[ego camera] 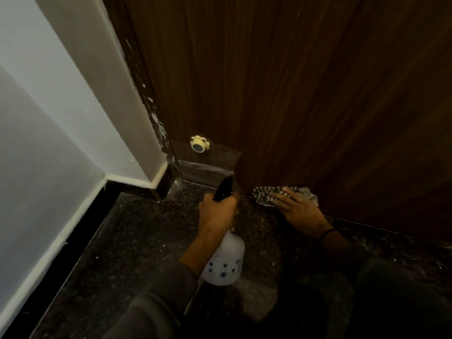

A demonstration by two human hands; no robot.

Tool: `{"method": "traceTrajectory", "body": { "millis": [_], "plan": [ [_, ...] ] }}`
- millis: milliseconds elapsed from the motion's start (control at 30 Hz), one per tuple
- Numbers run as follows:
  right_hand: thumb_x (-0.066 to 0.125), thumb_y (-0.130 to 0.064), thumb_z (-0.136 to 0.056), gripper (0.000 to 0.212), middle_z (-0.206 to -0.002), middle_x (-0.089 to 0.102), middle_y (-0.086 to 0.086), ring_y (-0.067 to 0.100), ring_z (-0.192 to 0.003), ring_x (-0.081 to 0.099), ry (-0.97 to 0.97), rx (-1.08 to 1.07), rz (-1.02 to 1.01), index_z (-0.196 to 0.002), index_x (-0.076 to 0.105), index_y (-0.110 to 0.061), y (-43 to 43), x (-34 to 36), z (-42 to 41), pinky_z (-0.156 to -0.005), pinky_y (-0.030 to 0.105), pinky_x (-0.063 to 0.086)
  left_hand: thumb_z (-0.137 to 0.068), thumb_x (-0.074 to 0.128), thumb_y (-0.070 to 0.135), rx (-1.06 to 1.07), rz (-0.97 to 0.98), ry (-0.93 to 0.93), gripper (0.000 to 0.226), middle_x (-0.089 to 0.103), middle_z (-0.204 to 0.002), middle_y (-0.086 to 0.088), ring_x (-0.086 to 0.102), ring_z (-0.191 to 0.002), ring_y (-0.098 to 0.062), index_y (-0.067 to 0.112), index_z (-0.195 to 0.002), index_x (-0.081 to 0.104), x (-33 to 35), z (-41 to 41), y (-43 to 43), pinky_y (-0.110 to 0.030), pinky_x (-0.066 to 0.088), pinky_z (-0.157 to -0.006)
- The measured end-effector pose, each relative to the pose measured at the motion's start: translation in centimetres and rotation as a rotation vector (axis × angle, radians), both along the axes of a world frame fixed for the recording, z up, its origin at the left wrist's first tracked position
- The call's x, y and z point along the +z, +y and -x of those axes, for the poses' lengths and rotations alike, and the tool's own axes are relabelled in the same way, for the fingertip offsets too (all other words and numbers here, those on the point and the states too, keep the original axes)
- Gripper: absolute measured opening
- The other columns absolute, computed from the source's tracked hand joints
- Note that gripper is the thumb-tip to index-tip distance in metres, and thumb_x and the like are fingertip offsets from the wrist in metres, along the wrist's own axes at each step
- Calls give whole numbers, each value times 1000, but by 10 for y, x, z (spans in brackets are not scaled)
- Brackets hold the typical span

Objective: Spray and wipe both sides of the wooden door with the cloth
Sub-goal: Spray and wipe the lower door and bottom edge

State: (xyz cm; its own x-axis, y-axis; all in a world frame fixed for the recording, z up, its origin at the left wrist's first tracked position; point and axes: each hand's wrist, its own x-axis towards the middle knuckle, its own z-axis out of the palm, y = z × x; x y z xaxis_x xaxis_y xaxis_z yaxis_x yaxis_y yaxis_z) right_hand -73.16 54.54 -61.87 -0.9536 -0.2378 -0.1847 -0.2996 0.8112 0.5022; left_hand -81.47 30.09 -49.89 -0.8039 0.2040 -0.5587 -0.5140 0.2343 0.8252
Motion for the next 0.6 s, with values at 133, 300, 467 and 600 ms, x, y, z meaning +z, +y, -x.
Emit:
{"method": "traceTrajectory", "body": {
  "millis": [133, 300, 467, 600],
  "plan": [
    [36, -9, -88, 53, -145, 56, 14, 32, -141, 36, 234, -21, 79, -134, 63, -3, -6, 27, 3, -126, 45, -8, -91, 66, 10, -22, 14, 21, 16, 56, -61, -5, 50, -47, -16, 9, -79, 55, 2, 5, -3, -26, 43, -45],
    [60, -3, -79, 80, -155, 43, 8, 34, -148, 24, 592, -158, 158, -155, 40, -16, -5, 69, 5, -125, 49, 2, -90, 66, 11, 1, 9, 45, 26, 53, -54, -4, 44, -36, -10, 8, -66, 56, -2, 10, 0, -23, 40, -40],
    [41, -10, -85, 72, -151, 50, 5, 31, -143, 31, 390, -75, -28, -155, 31, -18, 4, 17, -4, -125, 49, -7, -91, 68, 15, 21, -10, 36, 28, 55, -56, -6, 47, -41, -15, 8, -65, 59, 3, 3, 3, -25, 41, -42],
    [33, -11, -89, 60, -144, 58, 8, 26, -139, 34, 164, -46, -148, -149, 34, -12, 7, 0, -12, -126, 45, -10, -90, 68, 17, 19, 0, 37, 25, 57, -56, -5, 48, -39, -13, 6, -69, 61, 3, 2, 7, -24, 40, -41]
  ]
}}
